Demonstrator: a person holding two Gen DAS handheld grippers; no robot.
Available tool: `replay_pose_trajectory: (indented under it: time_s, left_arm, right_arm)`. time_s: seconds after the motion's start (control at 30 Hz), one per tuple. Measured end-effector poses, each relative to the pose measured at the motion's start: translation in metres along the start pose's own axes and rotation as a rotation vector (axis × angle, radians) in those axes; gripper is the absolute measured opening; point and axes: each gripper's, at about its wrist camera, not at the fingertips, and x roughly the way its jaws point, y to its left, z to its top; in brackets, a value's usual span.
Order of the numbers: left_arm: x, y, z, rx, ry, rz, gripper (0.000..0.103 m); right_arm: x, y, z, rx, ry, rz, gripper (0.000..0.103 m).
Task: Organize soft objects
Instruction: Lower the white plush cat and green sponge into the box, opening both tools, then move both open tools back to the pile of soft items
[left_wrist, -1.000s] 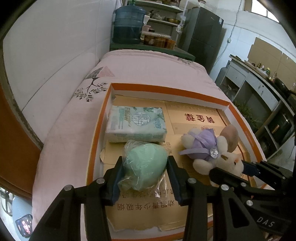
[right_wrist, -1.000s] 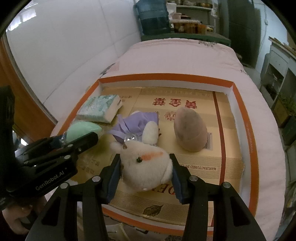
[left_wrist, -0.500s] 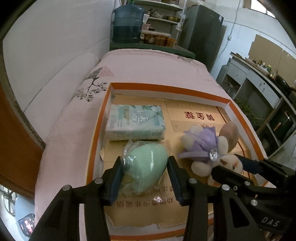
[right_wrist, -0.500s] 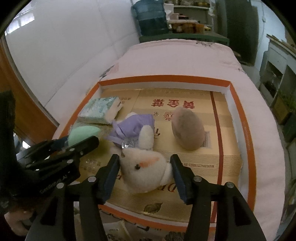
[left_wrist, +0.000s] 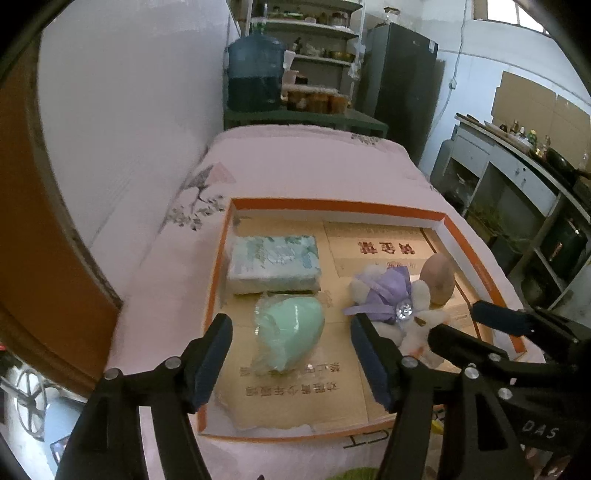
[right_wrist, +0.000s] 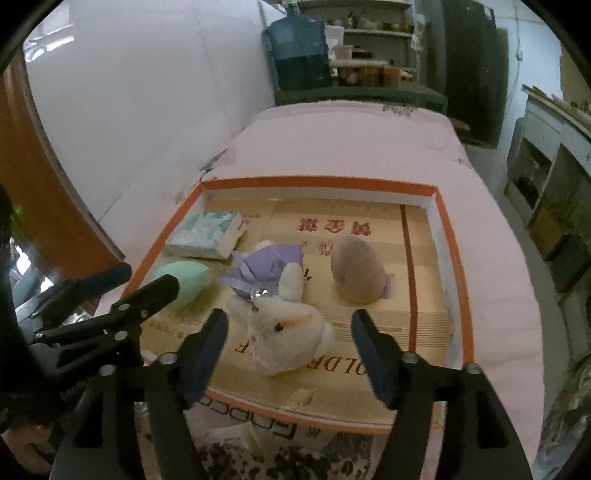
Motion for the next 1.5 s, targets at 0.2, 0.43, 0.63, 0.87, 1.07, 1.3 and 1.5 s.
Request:
replay_pose_trajectory:
  time_s: [0.2,0.43,0.63,0.87,1.07,1.3,1.5]
  left_arm:
    - [-0.021,0.001,-0.001,0.018,-0.049,0.023,0.068]
    - [-0.043,0.002,-0.008,0.031,-0.087,0.015,0.071]
    - [-0.059,0.000,-0.016,0.044,-0.097,0.021,0.071]
    - [-0.078,-0.004,-0.025,0.044,-0.110,0.018,0.071]
    - [-0.096,-0.008,-0.034,0.060,-0.121,0.009,0.071]
    - [-0.120,-0.012,-0.040,0.069,-0.136,0.006,0.071]
    - [-0.136,-0.014,-0.049,0.072,-0.140,0.014,0.069]
  right_arm:
    - [-0.026,0.003,-0.004,-0.008,-0.043,-0.009,0.075]
    - [-0.051,0.008,-0.015,-0.005,-0.073,-0.002,0.075]
    - [-0.067,0.014,-0.026,-0.005,-0.084,0.004,0.075]
    - [-0.086,0.021,-0.037,-0.013,-0.100,0.006,0.075]
    - [-0.106,0.033,-0.051,-0.047,-0.123,0.010,0.075]
    - [-0.134,0.042,-0.069,-0.062,-0.161,0.014,0.075]
    - [-0.151,0.044,-0.082,-0.059,-0.181,0.002,0.075]
